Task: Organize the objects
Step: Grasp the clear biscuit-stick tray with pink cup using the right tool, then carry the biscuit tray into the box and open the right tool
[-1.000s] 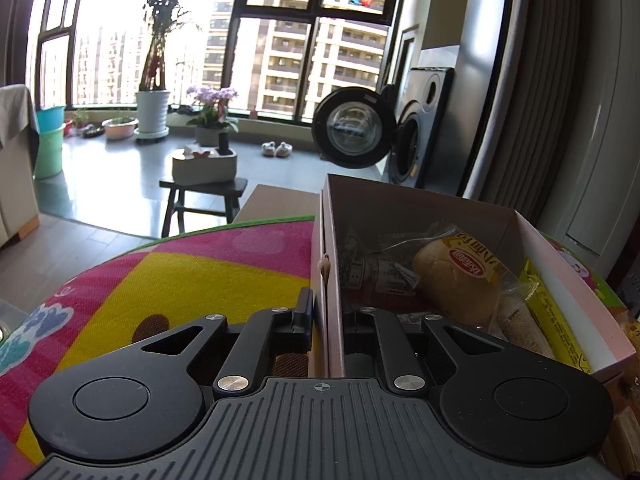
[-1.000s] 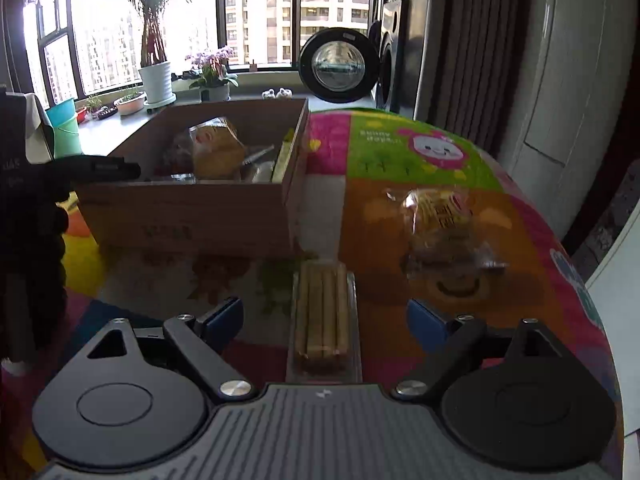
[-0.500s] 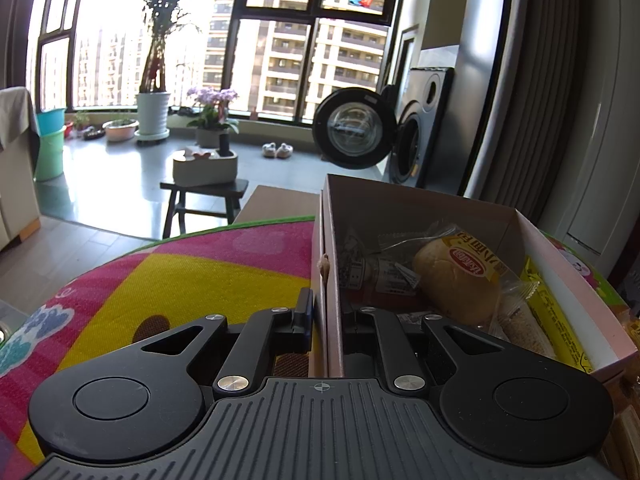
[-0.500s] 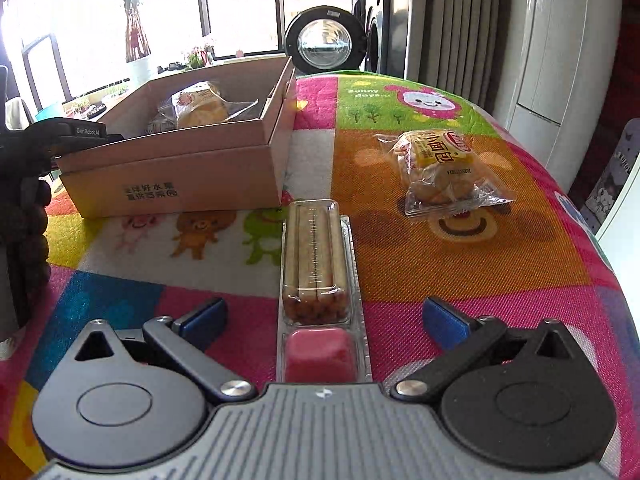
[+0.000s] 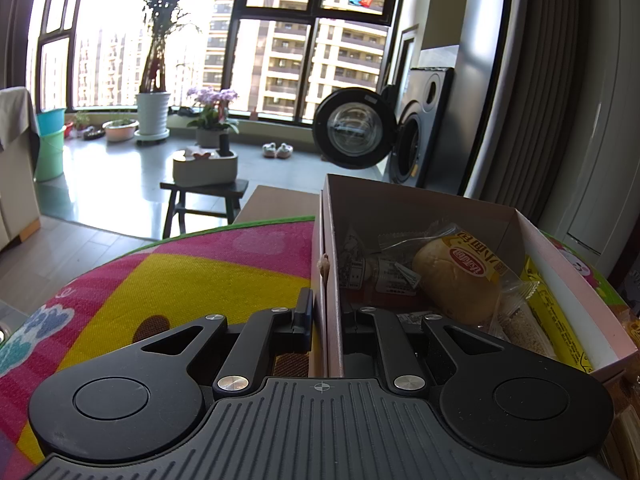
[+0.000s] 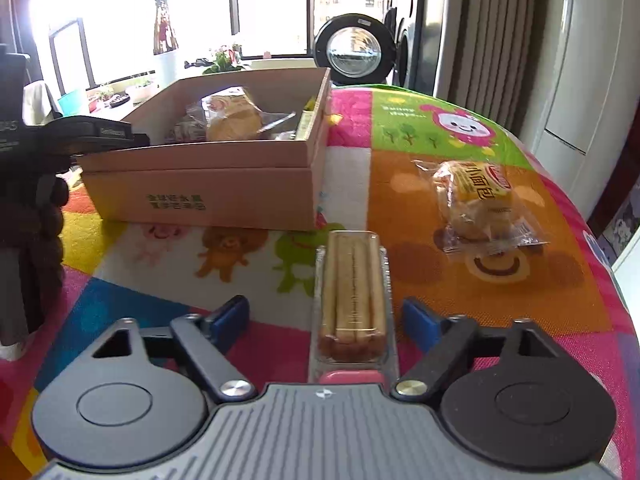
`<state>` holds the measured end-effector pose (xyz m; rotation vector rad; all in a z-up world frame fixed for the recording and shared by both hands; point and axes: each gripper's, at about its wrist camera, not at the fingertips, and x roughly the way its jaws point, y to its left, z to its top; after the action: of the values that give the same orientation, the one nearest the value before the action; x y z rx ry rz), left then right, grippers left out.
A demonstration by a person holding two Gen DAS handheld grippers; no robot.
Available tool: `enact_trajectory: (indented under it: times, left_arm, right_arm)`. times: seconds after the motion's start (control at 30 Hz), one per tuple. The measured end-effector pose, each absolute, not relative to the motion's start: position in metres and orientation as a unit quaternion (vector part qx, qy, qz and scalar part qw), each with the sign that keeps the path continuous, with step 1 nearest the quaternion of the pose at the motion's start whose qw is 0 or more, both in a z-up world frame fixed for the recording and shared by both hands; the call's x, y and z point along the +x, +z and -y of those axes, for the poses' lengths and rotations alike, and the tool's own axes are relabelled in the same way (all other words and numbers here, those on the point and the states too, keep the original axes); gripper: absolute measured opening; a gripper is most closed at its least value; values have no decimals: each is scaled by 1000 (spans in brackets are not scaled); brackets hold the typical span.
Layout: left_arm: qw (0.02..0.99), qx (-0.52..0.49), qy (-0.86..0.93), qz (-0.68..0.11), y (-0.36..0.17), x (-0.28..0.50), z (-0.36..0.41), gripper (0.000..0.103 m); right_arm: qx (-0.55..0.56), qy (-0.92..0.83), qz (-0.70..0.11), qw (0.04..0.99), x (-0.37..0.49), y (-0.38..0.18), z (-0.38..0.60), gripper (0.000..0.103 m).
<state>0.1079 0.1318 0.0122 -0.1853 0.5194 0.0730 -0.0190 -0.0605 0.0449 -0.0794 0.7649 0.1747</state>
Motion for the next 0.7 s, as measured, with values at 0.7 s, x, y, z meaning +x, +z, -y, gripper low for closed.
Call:
enact_trajectory:
  times: [0.7]
  left_arm:
    - [961, -95, 34, -257, 14, 108, -133, 13]
  right_arm:
    - [-72, 98, -381, 916, -87, 132, 73, 33]
